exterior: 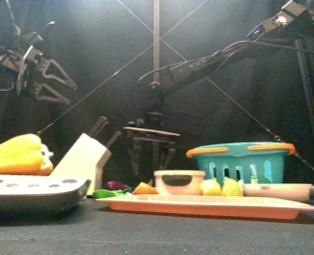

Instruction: Grab rice

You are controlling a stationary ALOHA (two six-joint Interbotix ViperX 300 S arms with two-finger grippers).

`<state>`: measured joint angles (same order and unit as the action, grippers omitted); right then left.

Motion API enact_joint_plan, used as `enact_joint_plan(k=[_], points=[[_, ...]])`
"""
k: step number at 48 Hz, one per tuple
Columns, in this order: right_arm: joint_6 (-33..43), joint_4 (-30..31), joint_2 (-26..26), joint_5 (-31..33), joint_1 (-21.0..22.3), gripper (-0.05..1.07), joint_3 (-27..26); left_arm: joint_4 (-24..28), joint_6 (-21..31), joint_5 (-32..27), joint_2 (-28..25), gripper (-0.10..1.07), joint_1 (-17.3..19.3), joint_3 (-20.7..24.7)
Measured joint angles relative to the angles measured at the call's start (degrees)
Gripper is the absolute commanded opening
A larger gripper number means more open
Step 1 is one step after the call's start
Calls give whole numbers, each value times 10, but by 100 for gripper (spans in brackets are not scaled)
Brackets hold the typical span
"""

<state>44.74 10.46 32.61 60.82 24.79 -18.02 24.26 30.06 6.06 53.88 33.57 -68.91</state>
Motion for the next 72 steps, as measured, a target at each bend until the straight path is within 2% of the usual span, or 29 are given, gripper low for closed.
enact_joint_plan(k=[20,72], points=[[2,-12,0,-9,-6,104,22,-1,0,0,0,102,0,0],[4,-50,11,-46,-27,104,33,0,0,0,0,102,0,0]])
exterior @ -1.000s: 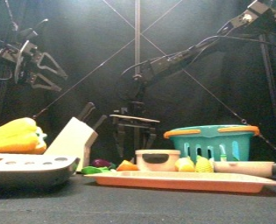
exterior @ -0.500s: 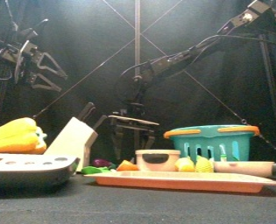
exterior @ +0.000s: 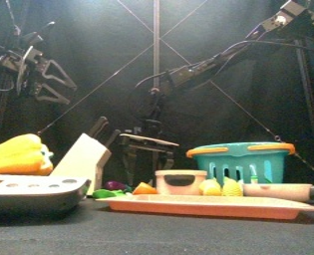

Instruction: Grab rice

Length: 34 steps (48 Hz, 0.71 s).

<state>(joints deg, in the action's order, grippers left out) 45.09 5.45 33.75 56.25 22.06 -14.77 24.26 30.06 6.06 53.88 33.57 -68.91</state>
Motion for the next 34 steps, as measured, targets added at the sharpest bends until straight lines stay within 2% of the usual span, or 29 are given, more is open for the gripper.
enact_joint_plan(k=[34], points=[[3,2,14,-4,-3,104,4,-1,0,0,0,103,1,0]])
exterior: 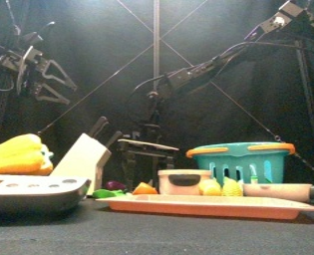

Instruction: Grab rice

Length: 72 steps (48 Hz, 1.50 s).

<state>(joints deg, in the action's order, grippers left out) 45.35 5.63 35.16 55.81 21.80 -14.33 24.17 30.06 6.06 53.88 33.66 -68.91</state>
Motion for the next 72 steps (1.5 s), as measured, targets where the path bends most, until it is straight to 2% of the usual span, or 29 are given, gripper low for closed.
enact_joint_plan(k=[48,66,72], points=[[2,26,1,-3,2,101,13,1,0,-2,0,102,-1,0],[13,35,1,-3,2,69,13,1,0,-2,0,103,-1,0],[13,35,1,-2,2,63,11,0,-1,-2,0,103,-1,0]])
